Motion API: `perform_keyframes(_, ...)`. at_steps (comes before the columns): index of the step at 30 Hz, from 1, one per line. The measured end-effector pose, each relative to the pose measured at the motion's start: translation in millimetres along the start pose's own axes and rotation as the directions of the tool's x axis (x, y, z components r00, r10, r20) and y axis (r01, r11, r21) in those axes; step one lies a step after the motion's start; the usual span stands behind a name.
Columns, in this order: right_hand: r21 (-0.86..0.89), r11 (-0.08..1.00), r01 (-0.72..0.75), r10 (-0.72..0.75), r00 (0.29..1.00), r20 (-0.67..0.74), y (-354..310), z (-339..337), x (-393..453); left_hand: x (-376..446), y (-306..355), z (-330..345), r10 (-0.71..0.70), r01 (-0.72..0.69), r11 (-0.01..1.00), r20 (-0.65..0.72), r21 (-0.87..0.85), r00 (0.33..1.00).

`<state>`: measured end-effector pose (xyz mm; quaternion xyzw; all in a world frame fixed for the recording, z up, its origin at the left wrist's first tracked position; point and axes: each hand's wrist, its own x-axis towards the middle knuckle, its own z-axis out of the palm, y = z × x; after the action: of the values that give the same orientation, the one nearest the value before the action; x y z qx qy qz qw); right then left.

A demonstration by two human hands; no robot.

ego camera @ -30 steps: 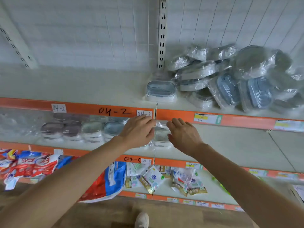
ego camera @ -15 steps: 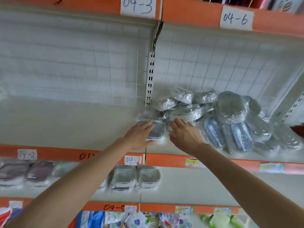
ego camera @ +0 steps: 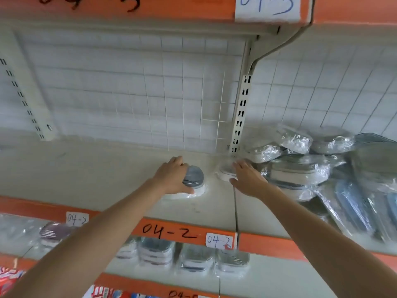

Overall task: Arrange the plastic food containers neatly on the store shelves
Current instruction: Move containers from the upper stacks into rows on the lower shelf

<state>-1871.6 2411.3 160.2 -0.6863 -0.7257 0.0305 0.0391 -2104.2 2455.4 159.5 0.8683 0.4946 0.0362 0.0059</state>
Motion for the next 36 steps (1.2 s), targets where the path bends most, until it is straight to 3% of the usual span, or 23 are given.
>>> perform_keyframes(4,-0.07,0.997,-0.034,0.034,0.999,0.002,-3.4,8.9,17.0,3.2,-30.1,-2.7,-0.122,0.122,0.992,0.004,-0.011,0.993)
perform_keyframes(10,-0.078,0.987,0.144,-0.151,0.983,-0.102,-22.3,7.5,27.5,9.2,-39.0,5.2,-0.176,0.194,0.965,0.111,-0.176,0.978)
perform_keyframes(15,0.067,0.996,0.061,-0.066,0.995,0.081,-22.6,2.9,26.5,6.8,-39.5,0.6,-0.144,0.175,0.965,0.159,-0.197,0.977)
perform_keyframes(17,0.028,0.997,0.067,-0.07,0.989,0.133,-18.9,0.0,24.3,2.7,-38.8,1.5,-0.148,0.177,0.965,0.159,-0.192,0.976)
perform_keyframes(20,-0.045,0.996,0.079,-0.074,0.992,0.105,-15.7,-0.7,13.4,-8.1,-35.8,6.3,-0.194,0.215,0.963,0.135,-0.162,0.972)
perform_keyframes(26,-0.025,0.999,0.032,-0.03,0.994,0.108,-19.8,10.1,-22.7,-34.8,-19.5,10.0,-0.261,0.279,0.953,0.152,-0.116,0.953)
perform_keyframes(28,-0.065,0.997,0.05,-0.046,0.997,0.056,-23.1,12.6,-36.6,-46.7,-10.4,8.8,-0.265,0.272,0.957,0.074,-0.098,0.961)
perform_keyframes(31,-0.096,0.991,0.088,-0.1,0.986,-0.131,-26.7,11.9,-55.8,-65.7,6.9,8.0,-0.208,0.21,0.978,-0.202,-0.014,0.957)
perform_keyframes(36,-0.064,0.989,0.134,-0.149,0.907,-0.394,-24.2,3.5,-99.1,-109.7,32.9,-1.6,-0.177,0.164,0.984,-0.543,-0.073,0.821)
